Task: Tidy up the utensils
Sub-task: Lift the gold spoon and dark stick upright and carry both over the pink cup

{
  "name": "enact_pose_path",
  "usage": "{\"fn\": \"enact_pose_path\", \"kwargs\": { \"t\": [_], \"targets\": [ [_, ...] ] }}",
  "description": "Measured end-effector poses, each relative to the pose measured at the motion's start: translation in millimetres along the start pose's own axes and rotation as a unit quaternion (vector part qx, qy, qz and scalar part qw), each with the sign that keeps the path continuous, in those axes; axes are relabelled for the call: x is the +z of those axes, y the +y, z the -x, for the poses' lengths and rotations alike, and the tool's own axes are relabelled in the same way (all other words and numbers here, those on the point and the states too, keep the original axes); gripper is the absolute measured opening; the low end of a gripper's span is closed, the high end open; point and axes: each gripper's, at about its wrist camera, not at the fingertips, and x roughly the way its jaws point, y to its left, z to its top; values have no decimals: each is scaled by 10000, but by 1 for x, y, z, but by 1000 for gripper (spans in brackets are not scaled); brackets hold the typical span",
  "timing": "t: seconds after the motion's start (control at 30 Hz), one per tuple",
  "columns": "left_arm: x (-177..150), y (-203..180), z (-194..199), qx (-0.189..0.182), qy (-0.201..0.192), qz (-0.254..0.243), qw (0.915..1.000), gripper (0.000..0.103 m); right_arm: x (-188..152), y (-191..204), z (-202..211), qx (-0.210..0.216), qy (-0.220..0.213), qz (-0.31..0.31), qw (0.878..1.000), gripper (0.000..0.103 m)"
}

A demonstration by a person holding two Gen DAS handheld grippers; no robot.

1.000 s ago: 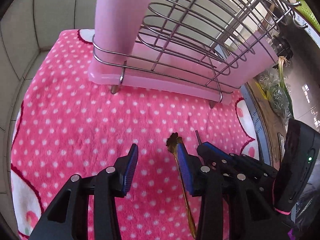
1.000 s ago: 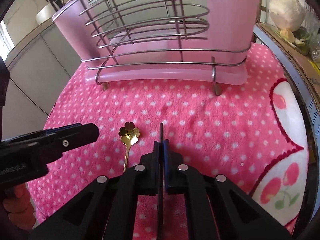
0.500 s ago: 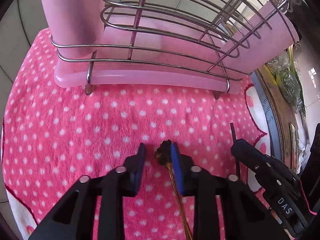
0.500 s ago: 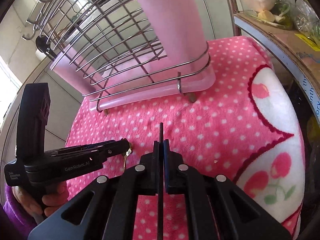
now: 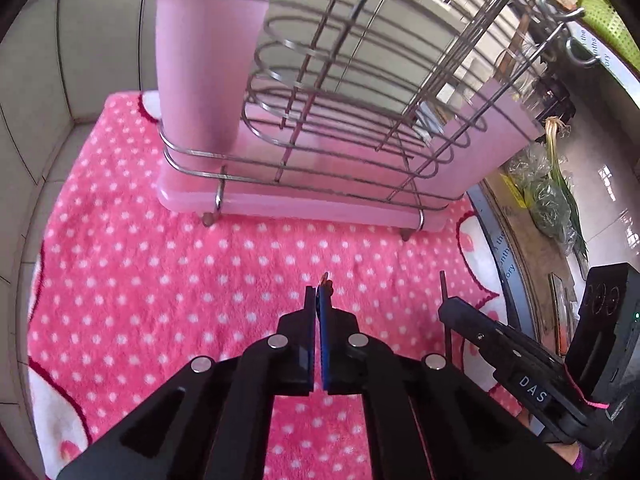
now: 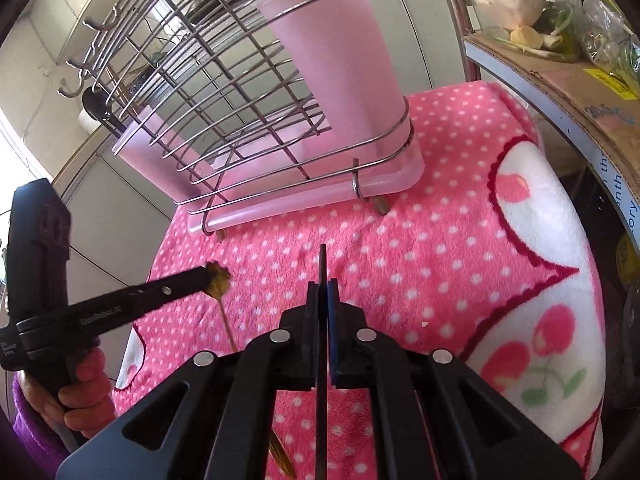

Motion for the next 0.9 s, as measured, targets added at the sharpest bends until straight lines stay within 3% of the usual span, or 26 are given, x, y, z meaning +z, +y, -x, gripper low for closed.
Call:
{"fn": "enact_pose_path", "kwargs": {
  "t": [0.17, 0.4, 0.9],
  "targets": [
    [3, 0, 41, 275, -744, -330, 9963, 1, 1, 7, 14, 67, -273, 74, 9996, 4],
    [11, 11, 105, 622, -1648, -548, 9828, 1, 8, 23, 46, 102, -913, 307, 9953, 4],
    [25, 27, 177, 669, -2412, -484, 9670, 1, 36, 34, 106, 220, -2016, 419, 9783, 4]
  ]
}}
